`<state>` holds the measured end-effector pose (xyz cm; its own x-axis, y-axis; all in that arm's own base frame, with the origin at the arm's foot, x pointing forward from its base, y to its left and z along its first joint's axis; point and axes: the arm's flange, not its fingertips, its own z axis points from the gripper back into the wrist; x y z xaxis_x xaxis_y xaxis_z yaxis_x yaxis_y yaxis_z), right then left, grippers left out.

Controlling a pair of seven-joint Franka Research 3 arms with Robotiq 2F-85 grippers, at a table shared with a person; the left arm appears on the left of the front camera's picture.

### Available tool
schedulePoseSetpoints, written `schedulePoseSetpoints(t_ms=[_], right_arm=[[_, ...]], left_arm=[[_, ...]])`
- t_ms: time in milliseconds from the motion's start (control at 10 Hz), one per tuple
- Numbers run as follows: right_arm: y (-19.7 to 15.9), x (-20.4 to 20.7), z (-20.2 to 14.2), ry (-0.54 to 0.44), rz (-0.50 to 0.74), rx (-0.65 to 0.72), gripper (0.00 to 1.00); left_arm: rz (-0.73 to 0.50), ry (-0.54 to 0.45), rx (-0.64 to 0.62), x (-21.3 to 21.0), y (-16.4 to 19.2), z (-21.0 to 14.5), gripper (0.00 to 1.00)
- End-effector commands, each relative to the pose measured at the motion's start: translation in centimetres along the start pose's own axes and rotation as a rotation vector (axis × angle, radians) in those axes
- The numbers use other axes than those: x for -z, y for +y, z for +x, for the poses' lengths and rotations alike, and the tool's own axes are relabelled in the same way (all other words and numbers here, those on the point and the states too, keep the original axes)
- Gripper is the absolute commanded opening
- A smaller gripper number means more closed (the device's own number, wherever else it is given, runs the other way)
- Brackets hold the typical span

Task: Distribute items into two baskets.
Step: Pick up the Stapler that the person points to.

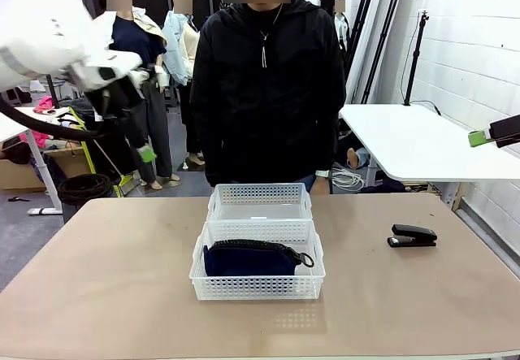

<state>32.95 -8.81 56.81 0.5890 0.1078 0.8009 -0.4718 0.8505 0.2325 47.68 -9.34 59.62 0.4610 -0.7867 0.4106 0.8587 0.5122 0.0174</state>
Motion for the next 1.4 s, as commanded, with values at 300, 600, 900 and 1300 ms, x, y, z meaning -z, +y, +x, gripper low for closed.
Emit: schedulePoseSetpoints(t_ms=[300, 600, 900, 1300], right_arm=[[0.0, 0.2, 0.0, 0.000, 0.011, 0.002, 1.00], [0.0, 0.2, 0.0, 0.000, 0.011, 0.002, 1.00], [0.0, 0.2, 0.0, 0.000, 0.011, 0.002, 1.00], [0.0, 0.2, 0.0, 0.000, 0.011, 0.002, 1.00]], left_arm=[[-0.043, -0.293, -0.147, -5.8, 1.4, -12.4, 1.00], [-0.092, -0.384, -0.107, -6.9, 3.2, -17.9, 1.00], [-0.086, -0.448, -0.079, -6.9, 4.7, -19.5, 1.00], [-0.070, -0.444, -0.090, -6.8, 4.5, -19.7, 1.00]])
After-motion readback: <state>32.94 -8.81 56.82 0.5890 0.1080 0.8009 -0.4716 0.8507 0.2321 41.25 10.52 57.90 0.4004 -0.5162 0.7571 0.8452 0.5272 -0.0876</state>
